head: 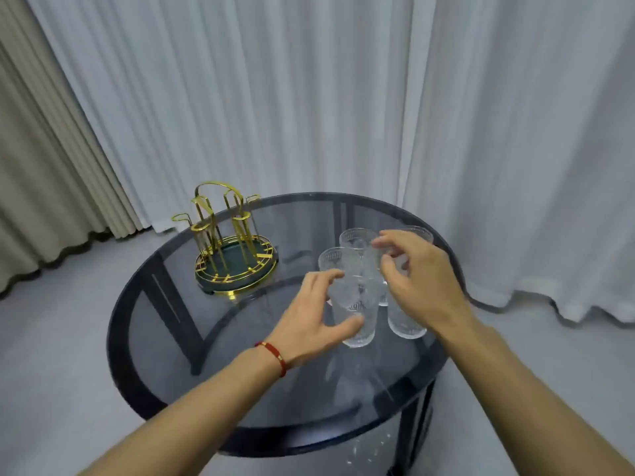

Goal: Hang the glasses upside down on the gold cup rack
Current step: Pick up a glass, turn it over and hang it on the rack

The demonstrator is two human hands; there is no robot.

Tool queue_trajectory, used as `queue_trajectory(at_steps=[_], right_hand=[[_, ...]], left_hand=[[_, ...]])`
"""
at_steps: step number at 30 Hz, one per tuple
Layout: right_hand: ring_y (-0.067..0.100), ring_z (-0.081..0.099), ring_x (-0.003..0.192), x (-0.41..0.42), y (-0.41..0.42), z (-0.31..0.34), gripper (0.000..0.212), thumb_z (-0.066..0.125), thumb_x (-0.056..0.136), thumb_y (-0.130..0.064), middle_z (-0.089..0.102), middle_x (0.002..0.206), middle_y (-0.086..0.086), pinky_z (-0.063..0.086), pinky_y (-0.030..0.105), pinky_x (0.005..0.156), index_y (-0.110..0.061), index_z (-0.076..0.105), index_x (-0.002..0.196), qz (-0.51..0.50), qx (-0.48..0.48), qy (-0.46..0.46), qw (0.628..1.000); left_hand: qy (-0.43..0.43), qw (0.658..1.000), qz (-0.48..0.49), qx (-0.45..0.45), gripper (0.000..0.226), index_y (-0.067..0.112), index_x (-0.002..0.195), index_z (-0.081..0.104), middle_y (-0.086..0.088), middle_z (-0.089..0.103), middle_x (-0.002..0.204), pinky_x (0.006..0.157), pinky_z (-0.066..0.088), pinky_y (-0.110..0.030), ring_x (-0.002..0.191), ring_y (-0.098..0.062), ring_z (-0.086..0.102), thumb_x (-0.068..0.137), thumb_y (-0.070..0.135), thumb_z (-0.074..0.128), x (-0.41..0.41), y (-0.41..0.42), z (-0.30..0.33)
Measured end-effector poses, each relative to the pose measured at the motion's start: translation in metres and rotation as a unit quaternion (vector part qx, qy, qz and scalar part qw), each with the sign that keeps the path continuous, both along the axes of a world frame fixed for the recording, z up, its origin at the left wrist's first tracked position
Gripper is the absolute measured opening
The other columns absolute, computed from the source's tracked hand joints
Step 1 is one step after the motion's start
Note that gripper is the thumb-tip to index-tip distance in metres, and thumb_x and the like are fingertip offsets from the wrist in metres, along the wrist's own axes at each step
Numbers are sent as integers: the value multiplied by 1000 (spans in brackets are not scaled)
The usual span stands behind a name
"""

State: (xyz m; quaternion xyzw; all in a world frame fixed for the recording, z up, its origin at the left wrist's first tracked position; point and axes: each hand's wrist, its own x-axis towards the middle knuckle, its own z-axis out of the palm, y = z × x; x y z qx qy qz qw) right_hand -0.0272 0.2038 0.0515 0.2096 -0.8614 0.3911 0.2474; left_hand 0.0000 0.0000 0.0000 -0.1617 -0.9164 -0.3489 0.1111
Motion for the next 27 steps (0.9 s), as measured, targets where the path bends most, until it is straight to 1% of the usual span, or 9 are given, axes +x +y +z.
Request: queue_trajectory(at_steps=[3,6,12,15,19,21,23,25,27], right_hand=[[4,66,94,27,9,-21,28,61,91,-3,71,111,-13,49,9,80,-21,75,108,-25,-79,2,997],[-2,65,93,34,7,-34,25,63,91,-10,73,103,-19,48,8,73,-28,76,103,-19,-104,-75,992],[-2,65,91,27,-15,-31,21,66,92,-11,72,95,-15,47,7,71,-29,74,98,18,-126,-117,985],[0,66,97,28,-42,-32,25,66,95,-21,69,105,-15,50,11,75,-35,65,116,99,-137,-149,974],[-2,53,127,14,-99,-26,45,52,103,-44,53,141,-11,42,17,99,-35,44,147,139,-94,-238,957],[13,50,136,4,-128,-21,57,41,101,-59,49,146,-9,39,33,107,-36,36,153,127,-69,-318,937],[20,64,126,-7,-153,-19,54,42,100,-63,59,143,-7,50,41,105,-33,47,144,141,-142,-395,896],[24,77,106,-14,-167,-18,40,53,103,-50,70,131,2,63,44,90,-24,56,132,178,-267,-438,840],[23,78,104,-21,-168,-16,38,64,100,-39,73,128,7,66,38,79,-18,58,131,188,-339,-427,817]], left_hand=[[-7,999,51,10,96,31,150,22,4,36,143,107,44,-38,132,-14,41,74,60,71,6,26,-8],[-3,994,108,24,101,28,152,18,0,39,147,104,48,-43,132,-20,46,73,56,74,-1,44,-10],[35,985,140,98,84,38,135,36,16,52,122,92,46,-22,109,2,51,66,52,82,3,23,8],[56,978,150,135,79,44,129,41,22,54,116,85,42,-12,112,7,50,63,57,81,12,-24,27],[72,952,170,243,72,42,127,50,8,62,111,91,50,-26,110,-6,58,64,46,84,13,-76,44],[71,918,193,338,68,42,124,54,3,62,112,92,56,-40,111,-16,62,65,42,86,10,-93,39],[52,875,214,430,68,41,121,57,-1,61,116,91,59,-54,110,-25,65,61,45,87,6,-104,31],[24,847,215,486,71,40,121,57,-5,61,117,91,59,-55,110,-27,67,58,47,88,0,-112,24],[-17,836,181,518,75,38,125,55,-5,64,121,88,62,-50,108,-22,71,60,48,89,-6,-121,19]])
